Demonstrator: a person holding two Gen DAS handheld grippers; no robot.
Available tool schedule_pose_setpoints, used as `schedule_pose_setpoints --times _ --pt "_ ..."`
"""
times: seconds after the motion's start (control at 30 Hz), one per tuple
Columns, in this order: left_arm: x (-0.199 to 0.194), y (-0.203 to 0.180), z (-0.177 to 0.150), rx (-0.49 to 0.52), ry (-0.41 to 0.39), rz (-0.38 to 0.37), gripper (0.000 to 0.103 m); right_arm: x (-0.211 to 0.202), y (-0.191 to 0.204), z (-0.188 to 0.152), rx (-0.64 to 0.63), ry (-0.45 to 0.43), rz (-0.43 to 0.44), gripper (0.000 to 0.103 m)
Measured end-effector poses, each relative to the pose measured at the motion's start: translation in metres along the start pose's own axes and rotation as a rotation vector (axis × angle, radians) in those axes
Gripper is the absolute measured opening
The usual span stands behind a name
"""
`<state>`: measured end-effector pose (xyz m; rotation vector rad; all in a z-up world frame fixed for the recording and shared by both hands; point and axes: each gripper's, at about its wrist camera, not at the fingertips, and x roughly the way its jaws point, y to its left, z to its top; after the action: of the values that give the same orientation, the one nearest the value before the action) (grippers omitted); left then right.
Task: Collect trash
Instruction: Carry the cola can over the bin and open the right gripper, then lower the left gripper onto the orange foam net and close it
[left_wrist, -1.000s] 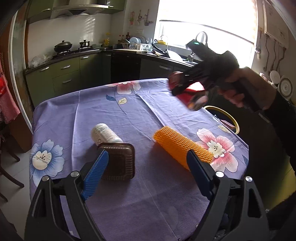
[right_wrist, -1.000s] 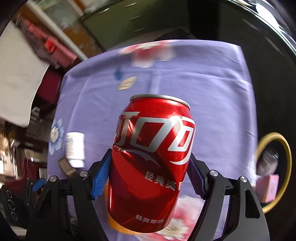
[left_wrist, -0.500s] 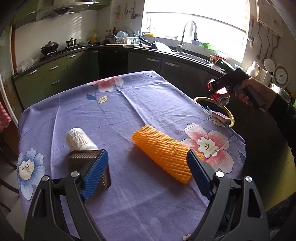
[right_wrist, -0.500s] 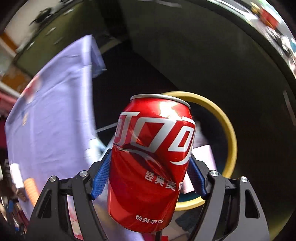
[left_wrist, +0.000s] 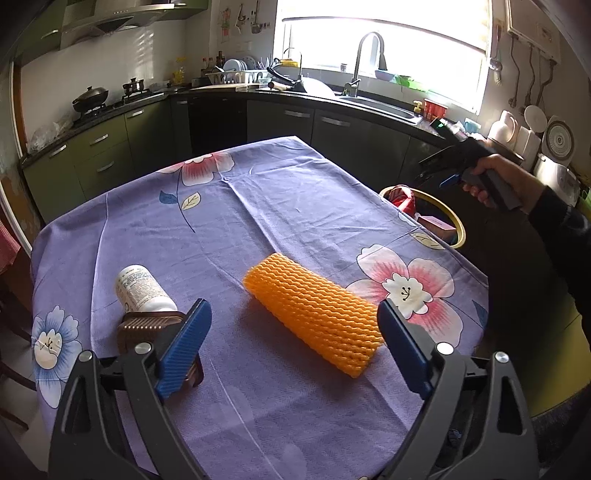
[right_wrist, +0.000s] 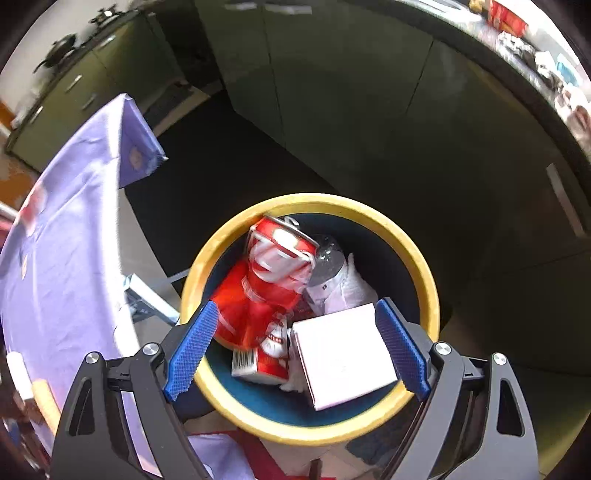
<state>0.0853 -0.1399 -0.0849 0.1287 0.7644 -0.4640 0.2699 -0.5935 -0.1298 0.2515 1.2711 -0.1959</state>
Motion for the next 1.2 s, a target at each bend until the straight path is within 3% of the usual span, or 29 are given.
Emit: schedule_pose_setpoints --times 0.13,0.43,0.8,1.07,1.2 --pt "0.007 -0.008 0.002 -0.015 0.023 0.002 0.088 -0.030 0.009 -0.030 -0.056 -0.041 0.060 0.086" --pt "0.037 -0.035 0.009 -0.059 0.069 0.053 0.092 -0.064 0.035 -0.088 -0.178 -0.095 0.109 0.086" --pt "0.076 -0.049 0.002 -0.062 0.141 0.110 0.092 -0.068 0.056 -0.129 -0.261 -0.133 0.147 0.086" --pt "0.090 -0.054 0.000 -0.041 0.182 0.109 0.068 -0.061 0.059 -0.140 -0.284 -0.131 0.170 0.086" --pt "0.094 -0.059 0.000 -0.025 0.192 0.084 0.042 -0.061 0.060 -0.143 -0.285 -0.133 0.183 0.086"
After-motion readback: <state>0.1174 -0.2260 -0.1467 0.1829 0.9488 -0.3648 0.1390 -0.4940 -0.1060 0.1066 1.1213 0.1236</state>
